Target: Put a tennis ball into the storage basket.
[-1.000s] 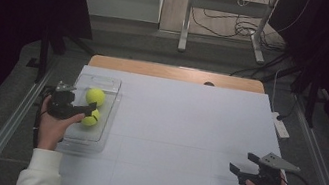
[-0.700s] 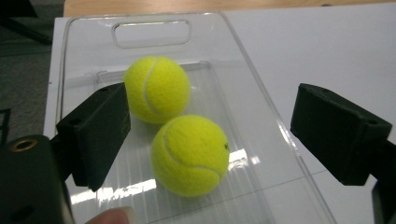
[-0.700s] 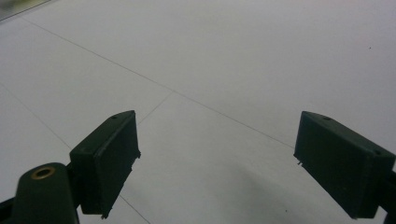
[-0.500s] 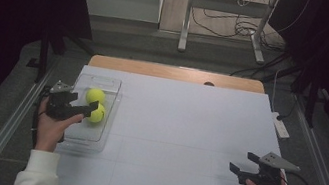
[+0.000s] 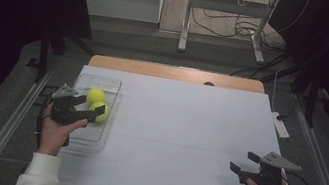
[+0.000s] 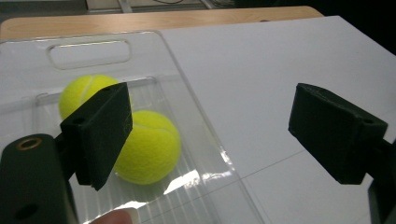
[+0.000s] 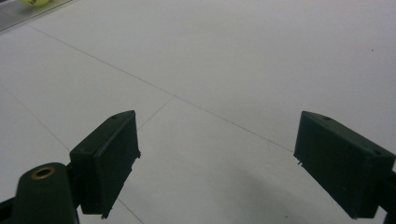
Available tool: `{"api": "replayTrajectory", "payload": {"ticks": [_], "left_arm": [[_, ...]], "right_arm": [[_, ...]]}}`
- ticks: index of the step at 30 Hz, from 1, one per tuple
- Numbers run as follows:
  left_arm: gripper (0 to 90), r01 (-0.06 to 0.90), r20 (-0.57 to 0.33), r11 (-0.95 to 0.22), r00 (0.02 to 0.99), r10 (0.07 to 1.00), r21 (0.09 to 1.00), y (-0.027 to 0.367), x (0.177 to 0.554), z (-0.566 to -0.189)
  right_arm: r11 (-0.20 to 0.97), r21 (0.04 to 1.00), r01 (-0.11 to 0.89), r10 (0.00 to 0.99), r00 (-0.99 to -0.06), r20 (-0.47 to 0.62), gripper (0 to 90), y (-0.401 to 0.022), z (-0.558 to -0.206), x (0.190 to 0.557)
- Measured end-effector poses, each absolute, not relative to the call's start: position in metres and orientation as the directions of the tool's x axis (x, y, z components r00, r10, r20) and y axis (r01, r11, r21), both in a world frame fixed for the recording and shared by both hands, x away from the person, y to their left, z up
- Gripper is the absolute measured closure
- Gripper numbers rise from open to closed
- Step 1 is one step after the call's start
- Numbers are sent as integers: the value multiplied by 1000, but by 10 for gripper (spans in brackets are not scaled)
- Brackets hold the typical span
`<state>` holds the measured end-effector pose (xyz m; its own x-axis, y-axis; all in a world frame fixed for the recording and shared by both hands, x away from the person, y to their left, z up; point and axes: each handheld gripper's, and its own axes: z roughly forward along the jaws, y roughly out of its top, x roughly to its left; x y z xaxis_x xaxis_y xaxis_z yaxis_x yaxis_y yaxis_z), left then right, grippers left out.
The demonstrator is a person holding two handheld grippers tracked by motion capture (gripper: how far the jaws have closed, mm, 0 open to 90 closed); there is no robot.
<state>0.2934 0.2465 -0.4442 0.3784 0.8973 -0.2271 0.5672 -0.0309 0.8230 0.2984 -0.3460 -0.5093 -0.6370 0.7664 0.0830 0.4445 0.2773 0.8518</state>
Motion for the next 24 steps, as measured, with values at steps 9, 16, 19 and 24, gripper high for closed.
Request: {"api": "replayTrajectory", "payload": {"ticks": [9, 16, 19, 24], "left_arm": [[140, 546, -207, -82, 448, 870, 834, 223, 288, -448], [139, 523, -189, -125, 507, 841, 843, 206, 280, -454], [138, 516, -180, -147, 531, 828, 844, 198, 275, -460], [134, 512, -162, -179, 552, 818, 840, 188, 268, -468]], "right_arm": [[272, 856, 439, 759, -645, 90, 138, -347, -508, 295], [252, 863, 439, 766, -636, 100, 139, -351, -506, 292], [256, 862, 438, 765, -637, 96, 139, -349, -506, 291], [256, 861, 439, 763, -638, 98, 139, -349, -505, 289]]}}
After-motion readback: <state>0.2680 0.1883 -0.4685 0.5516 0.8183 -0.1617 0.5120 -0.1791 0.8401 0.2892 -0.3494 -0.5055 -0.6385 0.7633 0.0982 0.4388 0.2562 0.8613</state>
